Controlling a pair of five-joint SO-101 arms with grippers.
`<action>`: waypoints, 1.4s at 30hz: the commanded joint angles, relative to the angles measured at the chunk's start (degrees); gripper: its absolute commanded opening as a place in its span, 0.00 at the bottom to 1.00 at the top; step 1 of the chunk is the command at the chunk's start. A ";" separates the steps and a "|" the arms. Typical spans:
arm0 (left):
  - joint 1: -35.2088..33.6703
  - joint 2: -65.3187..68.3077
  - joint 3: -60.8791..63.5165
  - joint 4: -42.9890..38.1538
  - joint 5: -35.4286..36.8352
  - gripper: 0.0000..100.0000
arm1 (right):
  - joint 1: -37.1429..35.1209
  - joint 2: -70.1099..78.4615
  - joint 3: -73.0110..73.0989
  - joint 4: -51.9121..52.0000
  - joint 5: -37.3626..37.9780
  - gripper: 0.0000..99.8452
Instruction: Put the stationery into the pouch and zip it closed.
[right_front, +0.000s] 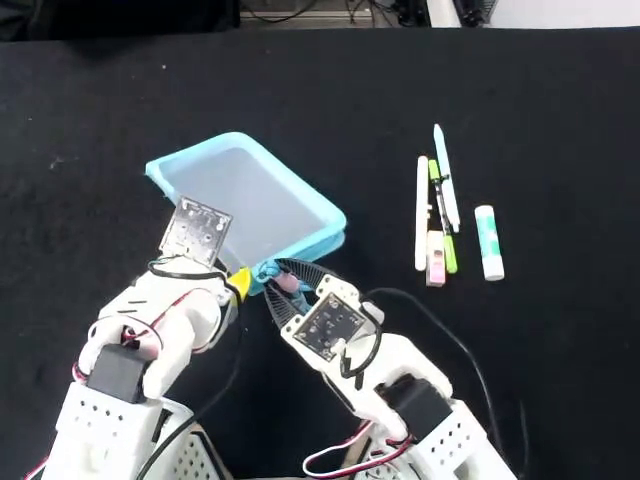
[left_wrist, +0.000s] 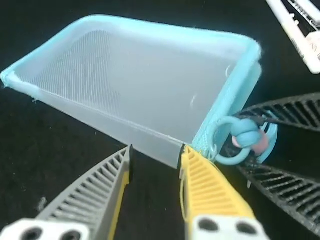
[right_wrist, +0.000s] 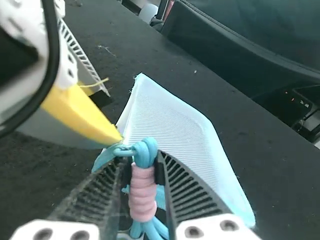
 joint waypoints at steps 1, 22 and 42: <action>0.57 -0.62 -4.09 1.85 -0.18 0.17 | 0.88 -7.34 -0.84 -1.67 0.18 0.01; 0.66 -0.09 -7.16 7.03 0.00 0.25 | 0.88 -7.60 -0.92 -1.67 0.18 0.01; 0.40 -0.53 0.84 -0.62 0.26 0.25 | 0.88 -7.69 -0.84 -1.67 0.18 0.01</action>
